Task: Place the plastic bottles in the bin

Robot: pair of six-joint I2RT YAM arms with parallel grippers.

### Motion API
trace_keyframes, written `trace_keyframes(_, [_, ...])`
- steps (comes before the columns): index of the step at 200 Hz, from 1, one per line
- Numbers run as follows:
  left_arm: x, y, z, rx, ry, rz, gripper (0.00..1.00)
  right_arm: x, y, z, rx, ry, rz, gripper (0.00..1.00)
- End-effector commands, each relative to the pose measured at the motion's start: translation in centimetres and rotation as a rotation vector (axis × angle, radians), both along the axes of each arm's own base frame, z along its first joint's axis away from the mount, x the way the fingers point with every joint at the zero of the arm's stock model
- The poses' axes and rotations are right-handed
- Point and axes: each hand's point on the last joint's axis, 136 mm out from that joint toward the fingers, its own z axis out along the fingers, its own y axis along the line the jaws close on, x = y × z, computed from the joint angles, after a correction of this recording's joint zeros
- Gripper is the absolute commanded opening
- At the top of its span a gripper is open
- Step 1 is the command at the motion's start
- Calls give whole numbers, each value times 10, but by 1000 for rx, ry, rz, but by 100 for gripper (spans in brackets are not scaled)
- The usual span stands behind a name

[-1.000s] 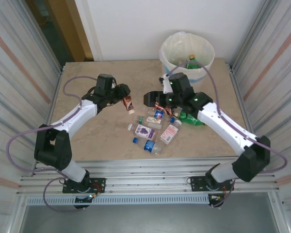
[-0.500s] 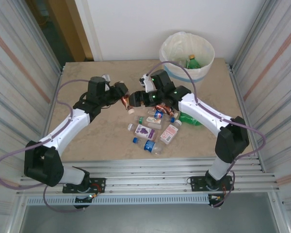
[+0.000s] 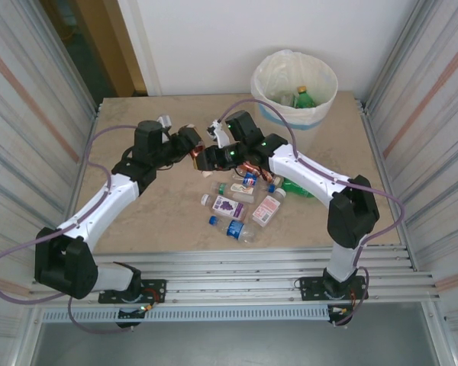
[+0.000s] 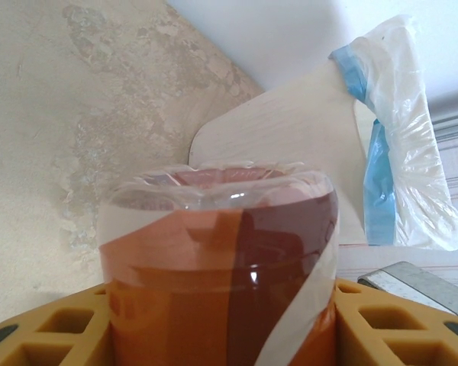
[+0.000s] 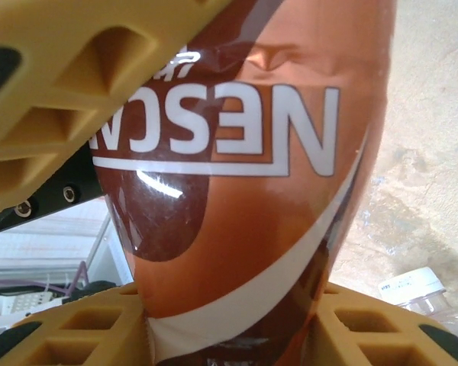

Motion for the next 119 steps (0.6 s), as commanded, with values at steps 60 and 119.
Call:
trace_keyframes(60, [-11,0,31,-50,-81,-21,90,-2,-3,24,5,-60,-1,18])
trace_keyframes(119, [-35,20,70,14,-207,7,99,10,-39,59,-11,-154,-96,16])
